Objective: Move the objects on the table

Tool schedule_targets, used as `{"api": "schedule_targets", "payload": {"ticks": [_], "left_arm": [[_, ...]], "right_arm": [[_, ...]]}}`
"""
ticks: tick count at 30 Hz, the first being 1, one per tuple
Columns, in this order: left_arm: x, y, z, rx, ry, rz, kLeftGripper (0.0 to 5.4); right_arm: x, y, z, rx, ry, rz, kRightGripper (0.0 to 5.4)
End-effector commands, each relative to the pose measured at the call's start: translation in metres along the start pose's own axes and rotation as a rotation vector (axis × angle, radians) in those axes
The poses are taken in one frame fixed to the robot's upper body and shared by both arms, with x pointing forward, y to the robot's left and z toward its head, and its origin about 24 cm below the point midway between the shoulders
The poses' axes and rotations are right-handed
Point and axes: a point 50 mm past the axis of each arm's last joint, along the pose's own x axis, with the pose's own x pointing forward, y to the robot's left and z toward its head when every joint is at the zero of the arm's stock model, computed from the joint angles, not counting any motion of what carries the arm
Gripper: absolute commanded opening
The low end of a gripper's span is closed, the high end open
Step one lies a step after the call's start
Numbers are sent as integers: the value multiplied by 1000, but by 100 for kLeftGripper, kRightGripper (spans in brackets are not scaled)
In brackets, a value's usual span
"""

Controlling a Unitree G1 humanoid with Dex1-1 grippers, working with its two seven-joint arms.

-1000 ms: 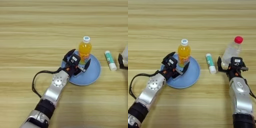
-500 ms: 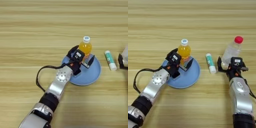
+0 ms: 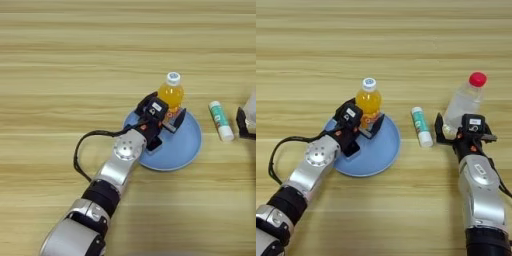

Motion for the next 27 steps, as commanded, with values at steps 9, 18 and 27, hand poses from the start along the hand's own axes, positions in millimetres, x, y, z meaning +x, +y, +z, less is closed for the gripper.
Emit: {"api": "schedule_targets", "payload": {"ticks": [9, 18, 27], "left_arm": [[1, 2, 14, -23, -72, -9, 345], [-5, 9, 37, -2, -153, 3, 341], [-19, 38, 60, 50, -207, 104, 341]], "right_arm": [[1, 1, 1, 4, -7, -10, 540], [1, 2, 1, 4, -7, -8, 540], [1, 3, 1, 5, -7, -7, 540]]}}
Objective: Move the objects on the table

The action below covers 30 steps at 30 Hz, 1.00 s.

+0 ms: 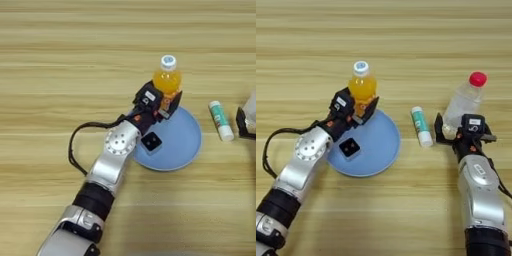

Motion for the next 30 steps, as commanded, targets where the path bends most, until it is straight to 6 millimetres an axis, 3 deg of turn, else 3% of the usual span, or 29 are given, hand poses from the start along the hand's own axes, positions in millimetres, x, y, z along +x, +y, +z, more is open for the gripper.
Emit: {"api": "schedule_targets", "payload": {"ticks": [1, 13, 21, 30], "left_arm": [[-8, 28, 10, 31, -22, 91, 341], [-70, 94, -14, 64, 99, 343, 341], [-93, 105, -31, 54, 162, 441, 340], [-98, 106, -55, 33, 219, 486, 340]], "right_arm": [[2, 2, 1, 1, -7, -5, 540], [1, 2, 3, -1, -14, -11, 540], [2, 1, 3, -2, -13, -11, 540], [2, 1, 3, -3, -13, -11, 540]]}}
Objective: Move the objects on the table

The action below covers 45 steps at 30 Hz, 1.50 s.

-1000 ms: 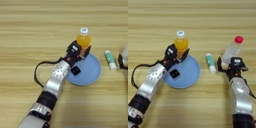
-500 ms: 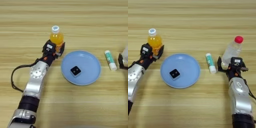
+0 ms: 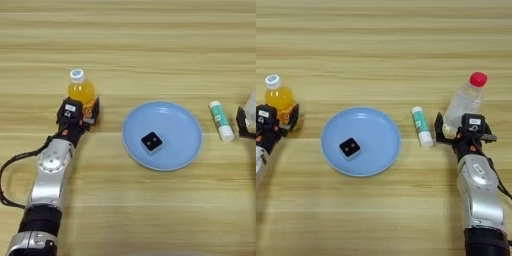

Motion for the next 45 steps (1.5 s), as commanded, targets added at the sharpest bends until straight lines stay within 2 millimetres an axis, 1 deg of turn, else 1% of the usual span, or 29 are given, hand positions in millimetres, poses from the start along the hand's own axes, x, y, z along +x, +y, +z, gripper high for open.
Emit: {"api": "schedule_targets", "payload": {"ticks": [1, 8, 9, 11, 13, 20, 25, 29, 38, 45], "left_arm": [[6, 0, -4, 1, -4, 17, 340], [5, -4, -14, 15, 15, 16, 340], [4, -6, -15, 18, 14, 16, 369], [3, -8, -17, 23, 14, 21, 378], [1, -11, -21, 19, 22, 28, 407], [-5, -13, -32, 3, 49, 51, 461], [-5, -16, -32, 4, 43, 48, 511], [-4, -15, -30, 2, 35, 53, 537], [-3, -7, -28, -14, 21, 88, 537], [-9, -4, -31, -32, 14, 127, 537]], "right_arm": [[2, 0, 2, -4, -9, 3, 540], [1, -1, 3, -5, -11, 1, 540], [1, -1, 3, -5, -11, 1, 540], [2, -1, 3, -4, -11, 1, 540], [2, -1, 3, -5, -11, 0, 540], [1, -3, 3, -7, -10, 1, 540], [0, -3, 3, -6, -10, 4, 540], [0, -2, 5, -5, -18, 11, 540], [1, -4, 7, -10, -25, -4, 540], [1, -7, 8, -12, -29, -8, 540]]}}
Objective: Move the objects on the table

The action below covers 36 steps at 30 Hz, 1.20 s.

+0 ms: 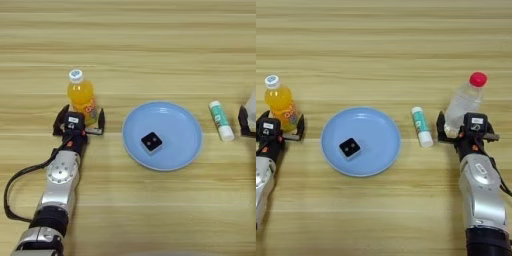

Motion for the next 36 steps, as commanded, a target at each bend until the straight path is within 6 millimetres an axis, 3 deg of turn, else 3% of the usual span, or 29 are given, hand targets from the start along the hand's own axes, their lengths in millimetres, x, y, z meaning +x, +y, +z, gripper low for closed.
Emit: {"api": "schedule_targets", "payload": {"ticks": [1, 20, 36], "left_arm": [[-3, 4, -1, -16, -7, 40, 537], [-6, -15, 2, -44, -29, 28, 537], [-4, -19, 5, -54, -31, 52, 537]], "right_arm": [[1, -5, 5, -8, -19, -4, 540], [14, -13, 8, -27, -62, -33, 540], [23, -18, 14, -44, -83, -39, 540]]}}
